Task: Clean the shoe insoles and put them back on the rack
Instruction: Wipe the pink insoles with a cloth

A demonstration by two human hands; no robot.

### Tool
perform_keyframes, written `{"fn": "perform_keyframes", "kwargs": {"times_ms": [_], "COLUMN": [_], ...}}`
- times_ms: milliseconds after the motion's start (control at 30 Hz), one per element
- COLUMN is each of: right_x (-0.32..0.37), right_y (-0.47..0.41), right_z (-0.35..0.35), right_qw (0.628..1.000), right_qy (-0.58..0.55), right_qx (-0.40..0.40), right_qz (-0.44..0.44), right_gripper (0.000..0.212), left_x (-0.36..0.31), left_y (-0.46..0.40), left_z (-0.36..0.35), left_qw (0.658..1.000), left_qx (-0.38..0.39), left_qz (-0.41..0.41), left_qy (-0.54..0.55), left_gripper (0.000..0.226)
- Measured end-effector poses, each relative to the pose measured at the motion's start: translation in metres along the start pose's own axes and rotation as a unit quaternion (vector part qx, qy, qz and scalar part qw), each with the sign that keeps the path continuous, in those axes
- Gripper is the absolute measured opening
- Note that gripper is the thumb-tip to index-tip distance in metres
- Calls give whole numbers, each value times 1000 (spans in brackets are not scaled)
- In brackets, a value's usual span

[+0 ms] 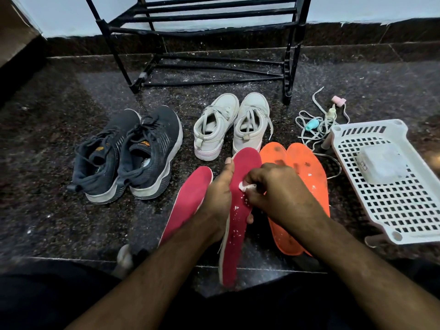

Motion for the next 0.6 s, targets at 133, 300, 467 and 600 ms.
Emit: {"fn": "perform_keyframes", "kwargs": {"times_ms": [133,300,467,600], "right_x": [-15,-7,-22,-10], "right_y": [-13,3,-13,-3], "right_z": [23,6,31,5], "right_qw": [996,999,989,996], "right_qy": [-17,-33,-85,-76], "right_qx": [-76,-36,-112,2], "right_qz": [-33,-10,-48,-44], "right_gripper": [16,12,12,11], "left_x": [0,3,1,3], "left_y": [-1,-2,4,2], "left_z": [-6,5,-10,0], "left_qw": [999,1000,998,1000], "left_qx": [31,-5,25,-9], "left_qz": [-3,0,-15,-4], "left_qy": [-18,-16,-56,-24], "left_gripper": [79,79,77,75]}}
Point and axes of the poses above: each hand's wrist, its own y-axis away from the middle knuckle, its own z-axis out of the back of the hand, x = y × z, the point moved 9 cm from there along -y, towards the middle knuckle, and after that the axes turned 15 degrees about -z, right-handed, at the moved point
